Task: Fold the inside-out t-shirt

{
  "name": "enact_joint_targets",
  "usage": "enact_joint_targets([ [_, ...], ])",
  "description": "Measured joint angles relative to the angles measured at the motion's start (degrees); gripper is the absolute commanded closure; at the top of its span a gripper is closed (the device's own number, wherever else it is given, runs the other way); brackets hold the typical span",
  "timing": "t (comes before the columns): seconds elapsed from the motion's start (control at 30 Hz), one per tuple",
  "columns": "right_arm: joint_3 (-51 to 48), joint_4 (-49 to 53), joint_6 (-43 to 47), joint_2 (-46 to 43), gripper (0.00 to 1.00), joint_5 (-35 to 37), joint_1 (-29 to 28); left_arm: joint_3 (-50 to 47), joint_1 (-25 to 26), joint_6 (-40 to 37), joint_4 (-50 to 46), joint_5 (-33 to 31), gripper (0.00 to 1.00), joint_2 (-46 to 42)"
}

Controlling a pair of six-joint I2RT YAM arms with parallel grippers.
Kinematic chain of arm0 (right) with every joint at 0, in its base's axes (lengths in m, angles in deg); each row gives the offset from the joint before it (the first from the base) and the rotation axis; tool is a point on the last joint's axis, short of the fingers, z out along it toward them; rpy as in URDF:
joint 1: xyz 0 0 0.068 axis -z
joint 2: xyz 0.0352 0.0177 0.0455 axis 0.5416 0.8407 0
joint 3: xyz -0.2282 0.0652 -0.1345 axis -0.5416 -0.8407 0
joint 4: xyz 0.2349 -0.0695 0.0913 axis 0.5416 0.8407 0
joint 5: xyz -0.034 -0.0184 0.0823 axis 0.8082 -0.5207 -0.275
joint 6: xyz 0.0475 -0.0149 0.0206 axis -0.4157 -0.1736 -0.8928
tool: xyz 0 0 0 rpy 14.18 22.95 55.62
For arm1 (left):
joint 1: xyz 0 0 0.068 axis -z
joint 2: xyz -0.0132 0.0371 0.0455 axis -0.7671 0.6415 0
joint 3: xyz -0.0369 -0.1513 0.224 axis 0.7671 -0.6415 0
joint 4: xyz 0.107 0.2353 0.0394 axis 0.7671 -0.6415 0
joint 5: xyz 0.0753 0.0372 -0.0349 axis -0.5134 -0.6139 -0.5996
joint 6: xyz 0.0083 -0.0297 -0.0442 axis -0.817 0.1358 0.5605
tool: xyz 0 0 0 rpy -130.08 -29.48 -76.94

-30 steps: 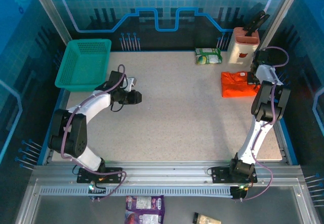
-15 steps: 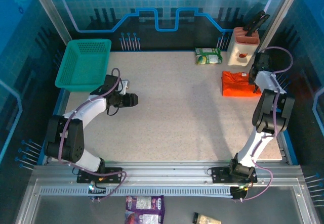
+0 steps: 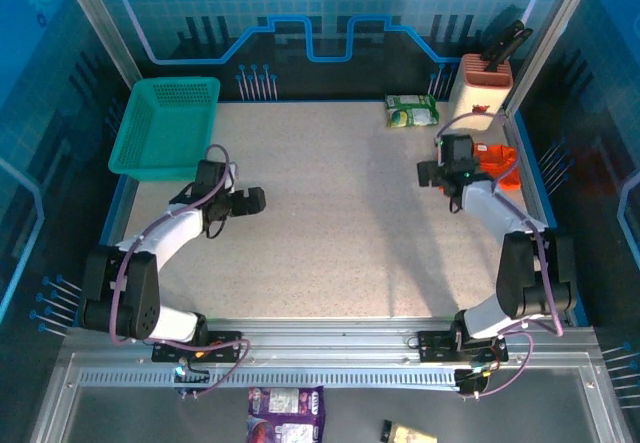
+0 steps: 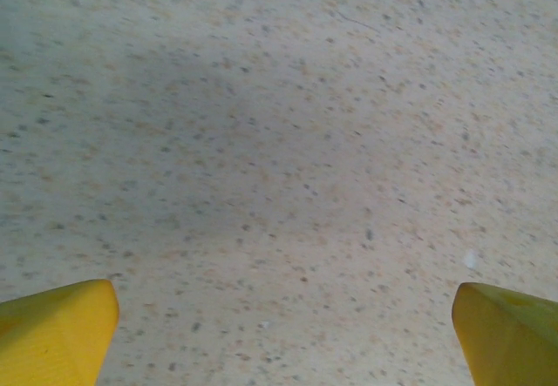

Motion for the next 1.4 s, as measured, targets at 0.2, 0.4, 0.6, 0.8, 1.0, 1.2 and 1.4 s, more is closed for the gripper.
enact_joint_targets([
  [0.2, -15.78, -15.08, -0.17, -3.17, 0.00, -6.84, -2.34, -4.96, -0.22, -2.43, 7.74, -6.19, 0.01, -5.03],
  [0.4, -22.67, -28.15, 1.01, -2.73, 0.00, -8.87, -2.54, -14.82, -0.90, -7.78, 23.15, -8.26, 0.01, -5.31],
  [0.6, -28.30, -45.00, 2.67, -2.29, 0.00, -10.14, -2.03, -19.71, -2.89, -9.62, 37.55, -5.18, 0.01, -1.81],
  [0.8, -33.73, -56.50, 1.62, 2.10, 0.00, -14.43, 1.46, -20.61, -5.05, -12.07, 51.06, -0.20, 0.01, 2.10],
  [1.0, -33.59, -59.41, 0.33, 2.14, 0.00, -15.58, 2.14, -23.74, -7.56, -12.07, 60.04, 2.67, 0.01, 8.52],
  [1.2, -33.35, -59.43, -0.24, 2.14, 0.00, -15.23, 2.14, -23.28, -7.43, -12.07, 61.18, 2.49, 0.01, 8.57],
  [1.4, -33.35, -59.39, -0.22, 2.14, 0.00, -15.17, 2.14, -23.19, -7.37, -12.07, 61.37, 2.08, 0.01, 8.57],
])
